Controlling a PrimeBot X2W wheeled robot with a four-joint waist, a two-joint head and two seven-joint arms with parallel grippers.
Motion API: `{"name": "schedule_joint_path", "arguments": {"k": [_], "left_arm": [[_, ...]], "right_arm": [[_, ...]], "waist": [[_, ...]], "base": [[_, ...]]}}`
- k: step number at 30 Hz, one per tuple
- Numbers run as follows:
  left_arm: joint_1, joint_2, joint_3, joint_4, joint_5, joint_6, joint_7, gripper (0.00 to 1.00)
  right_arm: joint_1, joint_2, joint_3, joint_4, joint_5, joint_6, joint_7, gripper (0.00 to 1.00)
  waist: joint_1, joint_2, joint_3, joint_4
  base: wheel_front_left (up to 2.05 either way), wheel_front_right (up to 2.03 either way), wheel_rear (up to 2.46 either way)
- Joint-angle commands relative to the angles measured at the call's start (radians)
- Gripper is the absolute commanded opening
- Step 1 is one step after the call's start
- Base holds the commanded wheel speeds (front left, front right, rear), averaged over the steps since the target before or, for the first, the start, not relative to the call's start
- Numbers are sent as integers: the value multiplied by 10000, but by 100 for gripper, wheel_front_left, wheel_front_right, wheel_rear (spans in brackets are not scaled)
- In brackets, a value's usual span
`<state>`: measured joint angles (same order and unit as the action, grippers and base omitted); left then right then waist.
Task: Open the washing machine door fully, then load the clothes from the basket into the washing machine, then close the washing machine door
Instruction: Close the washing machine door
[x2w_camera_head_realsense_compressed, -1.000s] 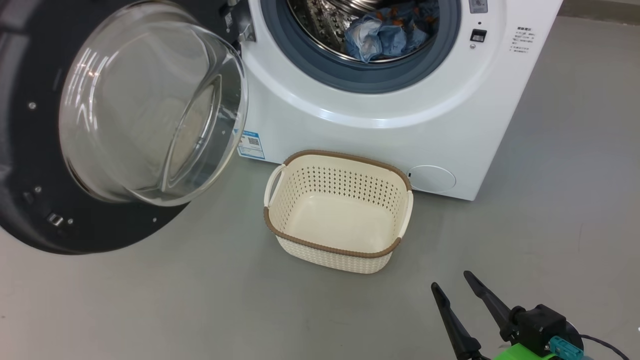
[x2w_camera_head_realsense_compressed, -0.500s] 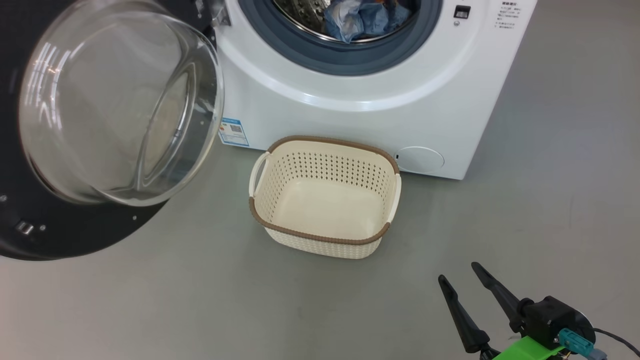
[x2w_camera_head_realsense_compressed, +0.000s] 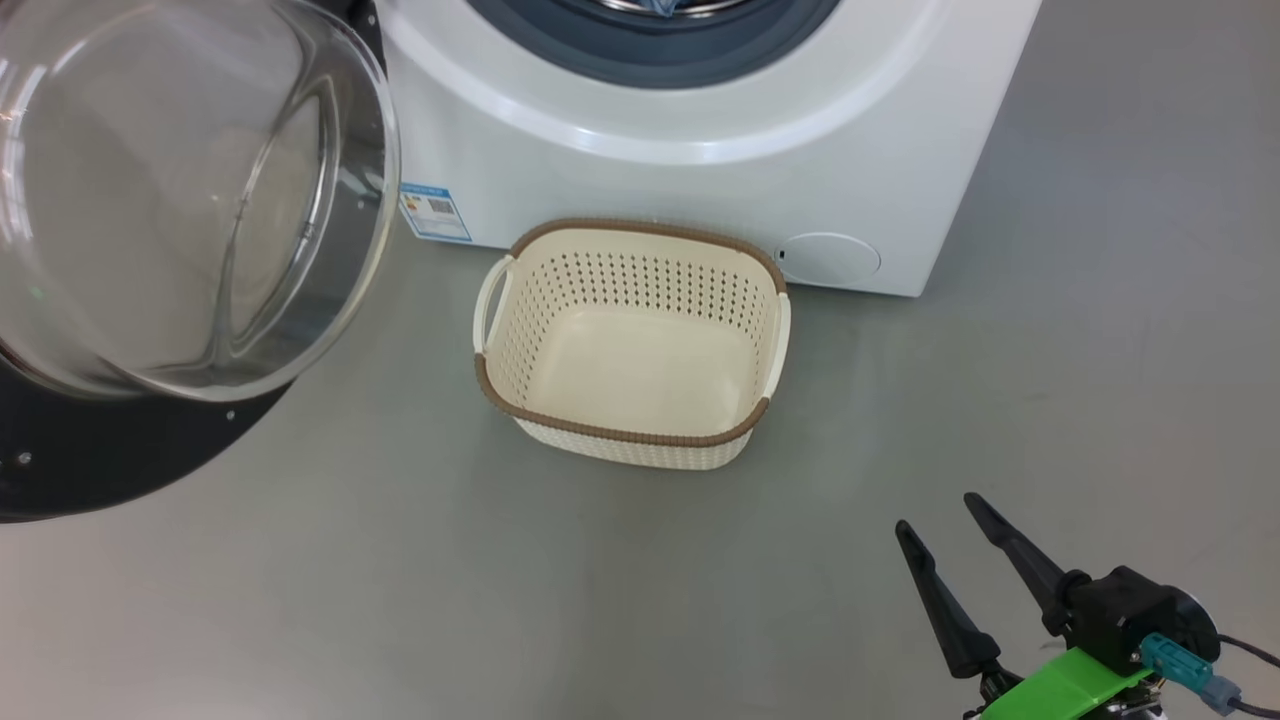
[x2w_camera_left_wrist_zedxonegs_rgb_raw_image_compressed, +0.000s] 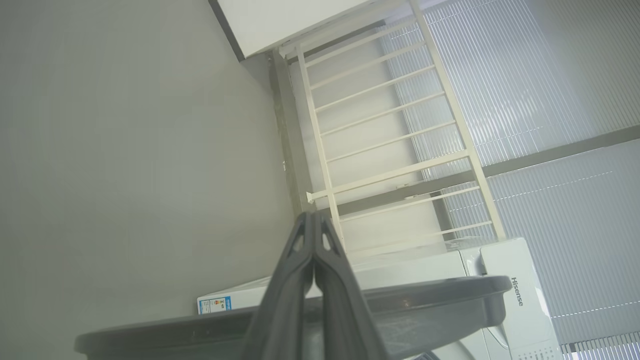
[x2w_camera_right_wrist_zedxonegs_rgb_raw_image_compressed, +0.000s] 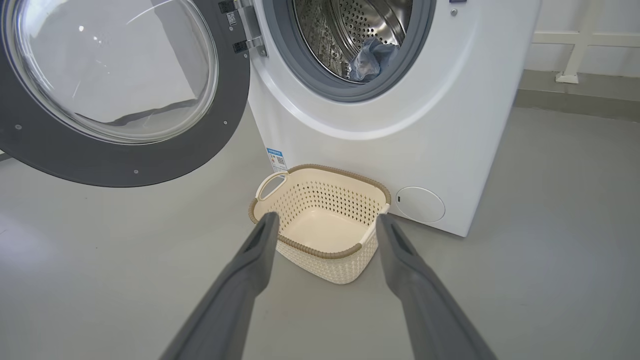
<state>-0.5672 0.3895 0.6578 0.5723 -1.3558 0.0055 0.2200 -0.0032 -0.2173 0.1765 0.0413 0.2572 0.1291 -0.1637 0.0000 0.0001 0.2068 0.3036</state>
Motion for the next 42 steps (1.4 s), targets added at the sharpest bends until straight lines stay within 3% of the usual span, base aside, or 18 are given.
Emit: {"name": "schedule_joint_path", "arguments": {"k": [1,19,32,42], "left_arm": [[-248,600,143,-156,-103,-66,45,0],[-502,443,62,94,-530,-423,631,0],[77,250,-259,-686,-1444,-512,2897,0],[645,-166,-651,-2034,-2419,-477,4936,0]], "right_arm": [[-228,-113,167,-299,-38,16,0,100],[-373,-128,79,-457,-124,16,67,100],[-451,-82,146,-360,-105,16,45,100],[-588,-19,315,-113,-22,16,-71,100]], "waist": [[0,-1,175,-43],[0,-1,589,-221],[0,-1,595,-110],[0,-1,463,-221]], "base": [[0,0,0],[0,0,0],[0,0,0],[0,0,0]]}}
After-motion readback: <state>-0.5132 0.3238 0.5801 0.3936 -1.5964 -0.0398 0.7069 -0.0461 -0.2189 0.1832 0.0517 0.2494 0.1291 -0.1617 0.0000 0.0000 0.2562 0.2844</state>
